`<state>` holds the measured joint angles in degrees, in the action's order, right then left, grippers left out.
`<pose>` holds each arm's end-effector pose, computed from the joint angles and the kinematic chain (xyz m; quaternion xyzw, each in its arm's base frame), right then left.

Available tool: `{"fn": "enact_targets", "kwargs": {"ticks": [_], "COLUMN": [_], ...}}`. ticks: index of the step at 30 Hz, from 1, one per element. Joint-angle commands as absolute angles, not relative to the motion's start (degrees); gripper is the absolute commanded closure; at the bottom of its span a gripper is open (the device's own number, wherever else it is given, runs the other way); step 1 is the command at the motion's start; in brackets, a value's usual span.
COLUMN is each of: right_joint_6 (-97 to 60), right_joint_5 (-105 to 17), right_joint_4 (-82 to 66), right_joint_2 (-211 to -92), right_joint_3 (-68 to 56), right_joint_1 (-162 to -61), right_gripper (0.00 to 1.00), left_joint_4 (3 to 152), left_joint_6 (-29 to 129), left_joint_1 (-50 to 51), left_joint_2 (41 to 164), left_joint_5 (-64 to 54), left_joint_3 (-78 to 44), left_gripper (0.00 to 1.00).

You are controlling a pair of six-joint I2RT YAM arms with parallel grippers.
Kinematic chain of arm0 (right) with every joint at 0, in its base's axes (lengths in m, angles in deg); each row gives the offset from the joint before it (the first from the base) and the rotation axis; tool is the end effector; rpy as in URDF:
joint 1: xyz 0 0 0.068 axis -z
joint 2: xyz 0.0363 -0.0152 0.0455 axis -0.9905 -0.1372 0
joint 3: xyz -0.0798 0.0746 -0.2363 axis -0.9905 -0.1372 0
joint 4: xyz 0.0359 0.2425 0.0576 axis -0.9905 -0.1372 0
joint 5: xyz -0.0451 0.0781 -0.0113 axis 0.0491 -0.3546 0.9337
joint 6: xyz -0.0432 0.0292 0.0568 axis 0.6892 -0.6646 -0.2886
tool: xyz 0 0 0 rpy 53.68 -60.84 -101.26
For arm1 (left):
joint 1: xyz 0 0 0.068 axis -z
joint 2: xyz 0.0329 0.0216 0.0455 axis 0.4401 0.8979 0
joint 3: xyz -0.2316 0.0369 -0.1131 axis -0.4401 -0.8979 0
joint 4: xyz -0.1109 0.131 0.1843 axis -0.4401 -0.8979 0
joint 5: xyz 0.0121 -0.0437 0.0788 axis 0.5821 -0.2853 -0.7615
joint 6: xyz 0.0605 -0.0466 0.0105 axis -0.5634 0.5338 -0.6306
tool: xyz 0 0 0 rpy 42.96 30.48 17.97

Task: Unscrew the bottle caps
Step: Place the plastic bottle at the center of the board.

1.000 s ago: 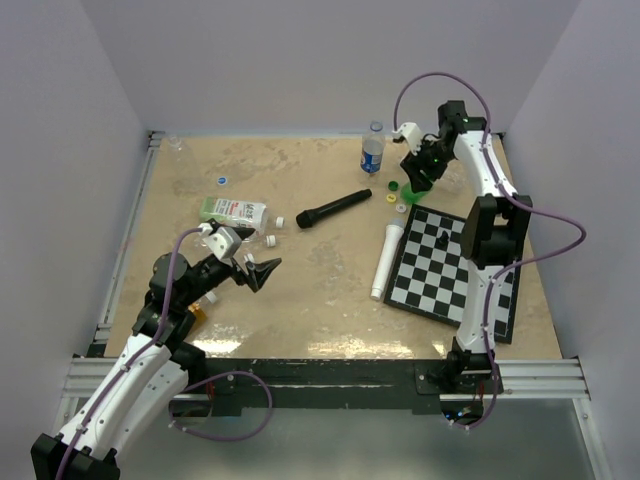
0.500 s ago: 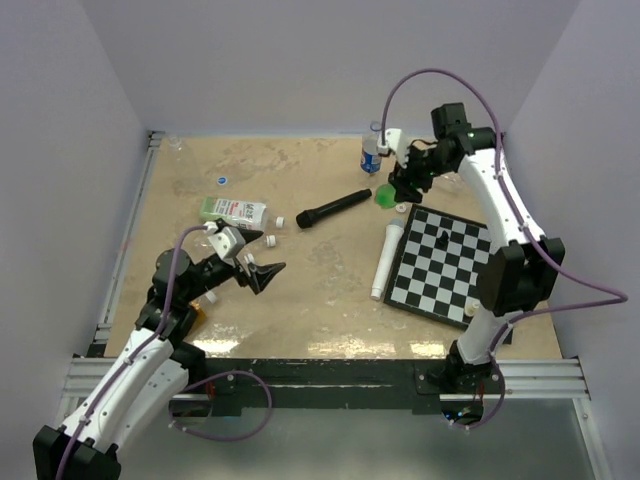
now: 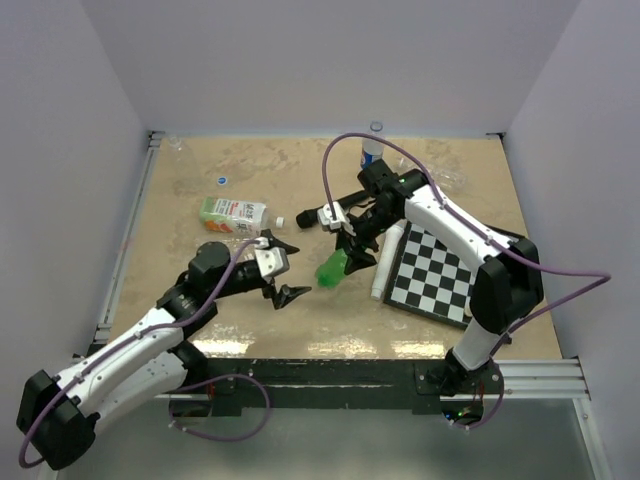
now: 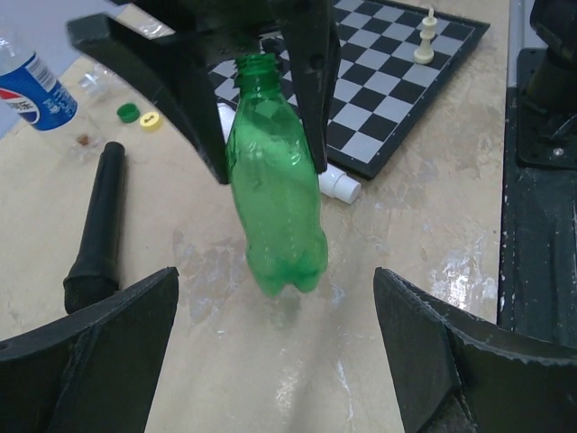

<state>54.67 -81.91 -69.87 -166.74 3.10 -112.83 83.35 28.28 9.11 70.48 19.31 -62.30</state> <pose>0.2532 0.2049 0.2585 -0.7178 0.5671 0.3284 0.2353 0.1496 -0.1490 0.2570 0.4480 0.6044 -0.3460 0.5606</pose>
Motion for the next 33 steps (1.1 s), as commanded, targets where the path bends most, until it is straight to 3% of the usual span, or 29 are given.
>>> {"fn": "enact_targets", "kwargs": {"ticks": [1, 20, 25, 30, 33], "right_joint_6": [57.1, 57.6, 57.5, 57.4, 57.2], "right_joint_5": [-89.0, -94.3, -94.9, -95.0, -95.2], "right_joint_4": [-70.1, -70.1, -70.1, -70.3, -70.3], "right_joint_2": [-167.5, -169.5, -169.3, -169.1, -168.9], "right_joint_3": [2.9, 3.9, 3.6, 3.9, 4.2], "right_joint_1": [-114.1, -114.7, -114.7, -114.7, -114.6], "right_gripper": [0.77, 0.77, 0.77, 0.75, 0.64], "left_joint_4": [81.1, 82.0, 80.4, 79.2, 78.6], "left_joint_6": [20.7, 18.8, 19.9, 20.9, 22.4], "left_joint_1": [15.6, 25.7, 26.6, 26.6, 26.6], "left_joint_2": [75.4, 92.0, 96.9, 96.7, 96.2], "left_joint_5": [9.6, -1.8, -7.5, -7.5, -6.1], "left_joint_3": [-57.2, -51.5, -48.5, -48.3, -48.7], "left_gripper": [0.07, 0.09, 0.32, 0.79, 0.89]}}
